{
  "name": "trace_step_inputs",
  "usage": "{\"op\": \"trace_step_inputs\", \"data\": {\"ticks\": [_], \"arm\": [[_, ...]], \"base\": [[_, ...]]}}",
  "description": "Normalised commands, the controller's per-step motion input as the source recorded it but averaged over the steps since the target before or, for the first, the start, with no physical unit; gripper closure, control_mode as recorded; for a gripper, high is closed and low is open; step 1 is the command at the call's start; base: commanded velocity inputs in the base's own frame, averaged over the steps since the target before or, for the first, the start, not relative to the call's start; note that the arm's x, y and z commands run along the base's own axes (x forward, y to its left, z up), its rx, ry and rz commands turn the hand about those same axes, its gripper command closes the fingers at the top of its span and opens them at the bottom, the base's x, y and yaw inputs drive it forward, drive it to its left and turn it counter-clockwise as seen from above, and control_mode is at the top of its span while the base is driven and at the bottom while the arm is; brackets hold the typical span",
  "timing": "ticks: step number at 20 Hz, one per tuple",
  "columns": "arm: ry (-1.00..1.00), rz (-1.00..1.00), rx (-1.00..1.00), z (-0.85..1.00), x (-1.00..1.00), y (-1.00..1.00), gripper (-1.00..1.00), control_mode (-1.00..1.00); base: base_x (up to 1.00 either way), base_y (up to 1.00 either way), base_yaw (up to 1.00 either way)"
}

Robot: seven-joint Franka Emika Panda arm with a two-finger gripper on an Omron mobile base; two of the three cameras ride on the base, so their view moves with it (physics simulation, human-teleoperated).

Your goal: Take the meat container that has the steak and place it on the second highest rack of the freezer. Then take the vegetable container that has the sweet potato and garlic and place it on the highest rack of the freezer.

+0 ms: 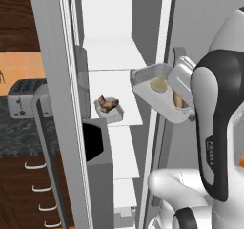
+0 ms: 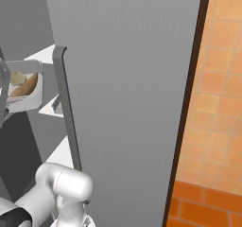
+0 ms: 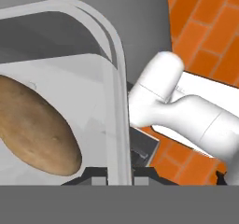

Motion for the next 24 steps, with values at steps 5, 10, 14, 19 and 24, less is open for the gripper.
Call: {"op": "trace_step_inputs", "data": {"ticks": [5, 10, 14, 19, 24], "arm": [[-0.1, 0.0, 0.07, 0.21, 0.67, 0.7, 1.0, -1.0], [-0.12, -0.07, 0.08, 0.03, 0.93, 0.21, 1.0, -1.0], [-0.14, -0.06, 0.1, -0.12, 0.81, 0.02, 1.0, -1.0], [-0.19, -0.03, 0.05, -0.13, 0.73, 0.12, 1.0, -1.0], [-0.03, -0.03, 0.01, -0.01, 0.94, 0.22, 1.0, -1.0]], "base": [[0.0, 0.0, 0.0], [0.0, 0.0, 0.0], [0.0, 0.0, 0.0], [0.0, 0.0, 0.0], [0.0, 0.0, 0.0]]}}
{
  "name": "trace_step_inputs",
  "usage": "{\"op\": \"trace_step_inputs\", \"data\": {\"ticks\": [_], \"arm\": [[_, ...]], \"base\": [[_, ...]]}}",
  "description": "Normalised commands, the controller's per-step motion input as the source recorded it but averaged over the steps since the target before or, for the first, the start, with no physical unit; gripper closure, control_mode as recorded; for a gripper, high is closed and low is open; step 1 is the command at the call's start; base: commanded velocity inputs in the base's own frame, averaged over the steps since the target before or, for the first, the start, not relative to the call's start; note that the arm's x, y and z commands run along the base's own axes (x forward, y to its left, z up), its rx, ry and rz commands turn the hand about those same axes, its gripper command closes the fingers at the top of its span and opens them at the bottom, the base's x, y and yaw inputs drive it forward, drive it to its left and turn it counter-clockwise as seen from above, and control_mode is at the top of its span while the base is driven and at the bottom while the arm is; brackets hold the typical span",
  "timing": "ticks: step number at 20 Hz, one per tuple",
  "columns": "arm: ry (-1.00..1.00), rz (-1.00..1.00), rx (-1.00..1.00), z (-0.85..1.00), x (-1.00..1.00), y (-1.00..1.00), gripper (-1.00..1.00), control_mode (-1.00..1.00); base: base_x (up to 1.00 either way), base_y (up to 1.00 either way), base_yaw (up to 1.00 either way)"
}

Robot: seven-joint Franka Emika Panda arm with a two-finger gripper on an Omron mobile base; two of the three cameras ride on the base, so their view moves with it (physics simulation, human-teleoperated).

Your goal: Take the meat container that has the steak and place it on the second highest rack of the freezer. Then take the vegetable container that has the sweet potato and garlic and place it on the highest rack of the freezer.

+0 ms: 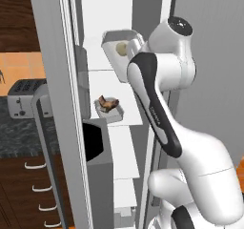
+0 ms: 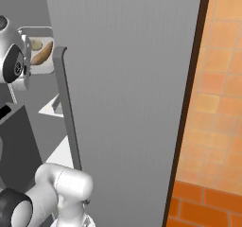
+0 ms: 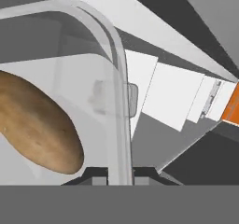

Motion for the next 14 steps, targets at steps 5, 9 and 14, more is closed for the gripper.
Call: {"op": "trace_step_inputs", "data": {"ticks": [5, 9, 14], "arm": [[0.0, -0.03, 0.0, 0.0, 0.92, 0.32, 1.0, -1.0], [0.0, 0.0, 0.0, 0.0, 0.99, 0.16, 1.0, -1.0], [0.0, 0.0, 0.0, 0.0, 0.98, 0.01, 1.0, -1.0]], "base": [[0.0, 0.0, 0.0], [0.0, 0.0, 0.0], [0.0, 0.0, 0.0]]}}
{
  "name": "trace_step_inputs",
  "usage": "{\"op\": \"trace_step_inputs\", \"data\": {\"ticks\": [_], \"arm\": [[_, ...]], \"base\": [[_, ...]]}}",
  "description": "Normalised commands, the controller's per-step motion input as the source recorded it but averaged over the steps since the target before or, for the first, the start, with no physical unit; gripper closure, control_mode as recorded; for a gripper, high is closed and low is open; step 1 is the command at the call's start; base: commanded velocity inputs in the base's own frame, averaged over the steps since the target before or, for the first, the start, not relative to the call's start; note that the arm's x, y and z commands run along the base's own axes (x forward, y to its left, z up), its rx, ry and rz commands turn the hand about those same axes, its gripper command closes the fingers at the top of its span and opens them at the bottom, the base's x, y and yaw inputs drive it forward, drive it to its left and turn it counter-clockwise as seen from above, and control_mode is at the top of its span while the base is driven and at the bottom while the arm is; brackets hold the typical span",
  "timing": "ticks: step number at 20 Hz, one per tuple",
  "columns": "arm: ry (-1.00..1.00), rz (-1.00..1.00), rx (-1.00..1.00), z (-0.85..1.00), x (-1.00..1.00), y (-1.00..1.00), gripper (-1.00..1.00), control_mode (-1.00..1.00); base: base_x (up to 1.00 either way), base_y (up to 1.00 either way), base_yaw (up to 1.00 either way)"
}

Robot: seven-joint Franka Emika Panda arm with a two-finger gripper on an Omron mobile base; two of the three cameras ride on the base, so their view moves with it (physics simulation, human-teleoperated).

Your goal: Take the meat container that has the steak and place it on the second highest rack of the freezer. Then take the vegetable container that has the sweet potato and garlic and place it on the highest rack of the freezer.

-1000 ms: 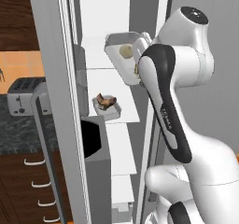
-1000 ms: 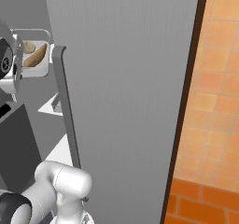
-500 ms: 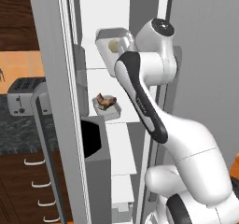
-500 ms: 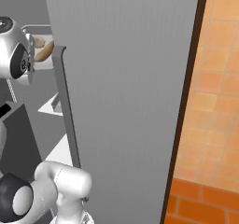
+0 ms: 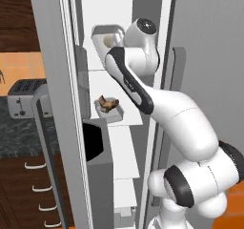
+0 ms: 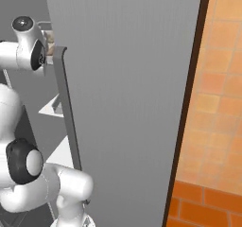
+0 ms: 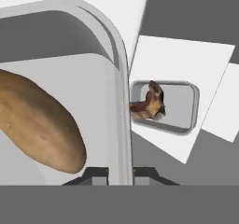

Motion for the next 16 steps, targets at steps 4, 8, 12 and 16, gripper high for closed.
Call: {"op": "trace_step_inputs", "data": {"ticks": [4, 8, 12, 16], "arm": [[0.0, 0.0, 0.0, 0.0, 0.83, 0.16, 1.0, -1.0], [0.0, -0.07, 0.0, -0.02, 0.66, 0.13, 1.0, -1.0], [0.0, -0.16, 0.0, -0.13, 0.46, 0.19, 1.0, -1.0], [0.0, -0.14, 0.0, -0.25, 0.4, 0.07, 1.0, -1.0]], "base": [[0.0, 0.0, 0.0], [0.0, 0.0, 0.0], [0.0, 0.0, 0.0], [0.0, 0.0, 0.0]]}}
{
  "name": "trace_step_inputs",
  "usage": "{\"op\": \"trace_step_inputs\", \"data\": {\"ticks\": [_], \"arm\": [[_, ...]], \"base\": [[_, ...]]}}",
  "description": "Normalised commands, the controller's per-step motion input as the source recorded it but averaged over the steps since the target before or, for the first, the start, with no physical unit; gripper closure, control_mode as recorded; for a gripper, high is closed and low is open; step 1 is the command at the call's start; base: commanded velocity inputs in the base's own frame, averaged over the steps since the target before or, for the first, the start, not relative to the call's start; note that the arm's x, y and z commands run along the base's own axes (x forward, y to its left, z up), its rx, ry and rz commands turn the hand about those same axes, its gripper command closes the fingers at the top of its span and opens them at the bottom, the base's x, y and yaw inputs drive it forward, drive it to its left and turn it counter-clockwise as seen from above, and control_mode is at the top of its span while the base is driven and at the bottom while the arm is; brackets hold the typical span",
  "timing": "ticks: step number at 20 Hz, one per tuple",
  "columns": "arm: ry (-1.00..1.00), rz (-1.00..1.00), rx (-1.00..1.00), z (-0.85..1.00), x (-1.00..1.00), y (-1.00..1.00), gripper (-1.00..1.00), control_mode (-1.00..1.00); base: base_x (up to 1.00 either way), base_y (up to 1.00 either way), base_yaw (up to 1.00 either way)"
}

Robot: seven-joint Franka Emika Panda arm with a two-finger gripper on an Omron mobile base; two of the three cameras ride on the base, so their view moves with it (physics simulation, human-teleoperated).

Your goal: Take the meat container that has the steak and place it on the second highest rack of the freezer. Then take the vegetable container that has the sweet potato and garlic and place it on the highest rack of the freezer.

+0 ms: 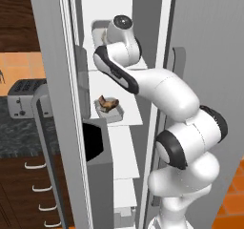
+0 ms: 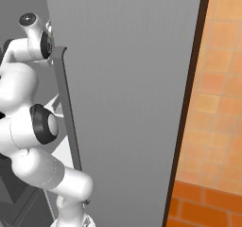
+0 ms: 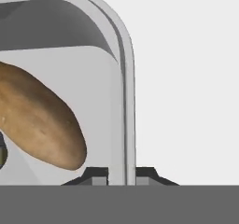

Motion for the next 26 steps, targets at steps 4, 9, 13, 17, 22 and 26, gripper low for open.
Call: {"op": "trace_step_inputs", "data": {"ticks": [4, 9, 13, 17, 22, 26], "arm": [[0.0, -0.09, 0.0, -0.25, 0.34, 0.0, -1.0, -1.0], [-0.12, -0.01, 0.0, -0.04, -0.15, -0.04, -1.0, -1.0], [-0.23, 0.0, 0.04, 0.01, -0.36, -0.2, -1.0, -1.0], [-0.24, 0.0, 0.06, 0.06, -0.58, -0.16, -1.0, -1.0], [-0.23, 0.01, 0.05, 0.25, -0.89, -0.06, -1.0, -1.0], [-0.18, 0.04, 0.07, 0.6, -1.0, -0.15, -1.0, -1.0]], "base": [[0.0, 0.0, 0.0], [0.0, 0.0, 0.0], [0.0, 0.0, 0.0], [0.0, 0.0, 0.0], [0.0, 0.0, 0.0], [0.0, 0.0, 0.0]]}}
